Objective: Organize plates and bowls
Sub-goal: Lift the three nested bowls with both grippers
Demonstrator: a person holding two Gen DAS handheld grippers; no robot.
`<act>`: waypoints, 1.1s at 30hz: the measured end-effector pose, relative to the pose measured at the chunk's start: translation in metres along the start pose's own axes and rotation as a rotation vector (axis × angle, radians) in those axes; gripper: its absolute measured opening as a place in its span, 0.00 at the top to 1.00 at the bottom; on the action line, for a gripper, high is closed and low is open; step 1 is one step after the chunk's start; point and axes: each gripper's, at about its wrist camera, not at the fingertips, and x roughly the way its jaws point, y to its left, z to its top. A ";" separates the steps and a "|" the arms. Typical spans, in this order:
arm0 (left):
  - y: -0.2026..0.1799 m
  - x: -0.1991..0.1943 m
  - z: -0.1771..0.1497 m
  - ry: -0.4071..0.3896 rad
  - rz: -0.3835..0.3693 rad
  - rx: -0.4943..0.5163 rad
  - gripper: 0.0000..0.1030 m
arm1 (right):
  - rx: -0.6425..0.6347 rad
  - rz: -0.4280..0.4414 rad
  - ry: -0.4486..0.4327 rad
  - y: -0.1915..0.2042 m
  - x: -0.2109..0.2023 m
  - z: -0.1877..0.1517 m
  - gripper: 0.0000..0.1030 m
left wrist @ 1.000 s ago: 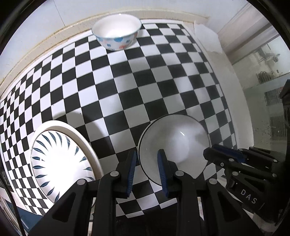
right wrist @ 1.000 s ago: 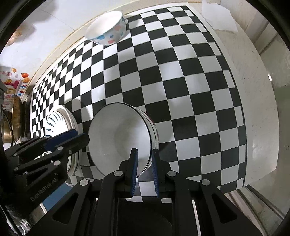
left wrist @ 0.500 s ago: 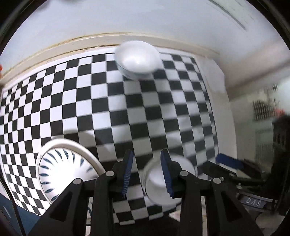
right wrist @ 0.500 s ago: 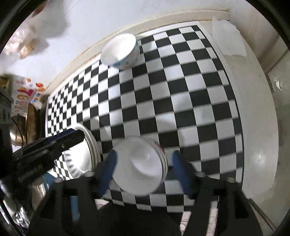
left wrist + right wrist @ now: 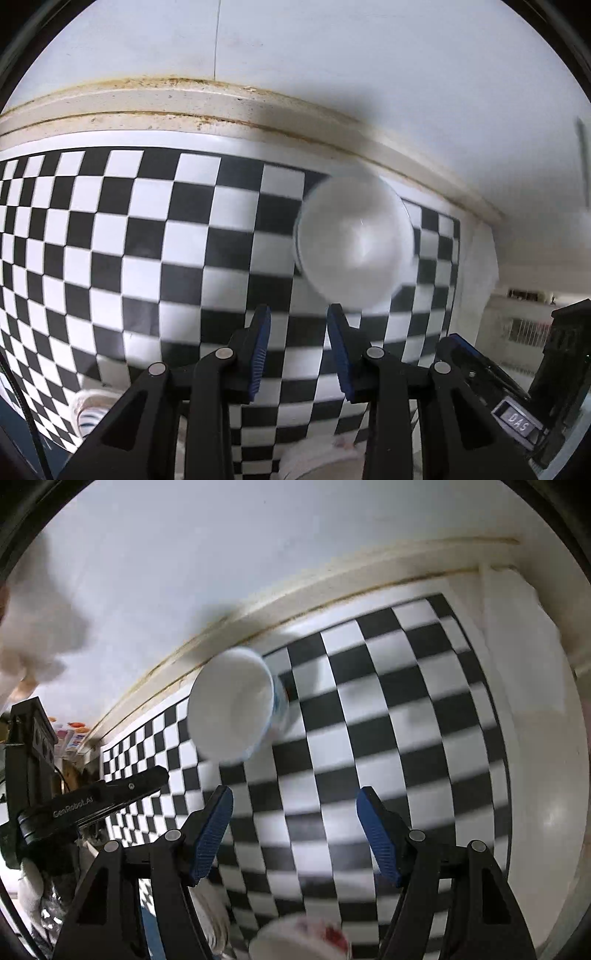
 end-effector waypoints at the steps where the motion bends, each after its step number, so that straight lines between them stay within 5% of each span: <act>1: 0.000 0.007 0.009 0.012 0.000 -0.010 0.71 | -0.005 -0.007 0.008 0.002 0.008 0.011 0.30; 9: -0.002 0.048 0.041 0.075 0.020 -0.019 0.71 | -0.006 -0.055 0.061 0.007 0.060 0.070 0.33; 12: -0.004 0.057 0.047 0.083 0.025 -0.006 0.72 | 0.010 -0.038 0.075 0.008 0.073 0.076 0.46; 18: -0.012 0.062 0.051 0.060 0.031 0.026 0.81 | -0.001 -0.024 0.117 0.012 0.097 0.085 0.87; 33: -0.029 0.034 0.031 -0.022 0.090 0.125 0.81 | -0.094 -0.067 0.067 0.036 0.080 0.068 0.91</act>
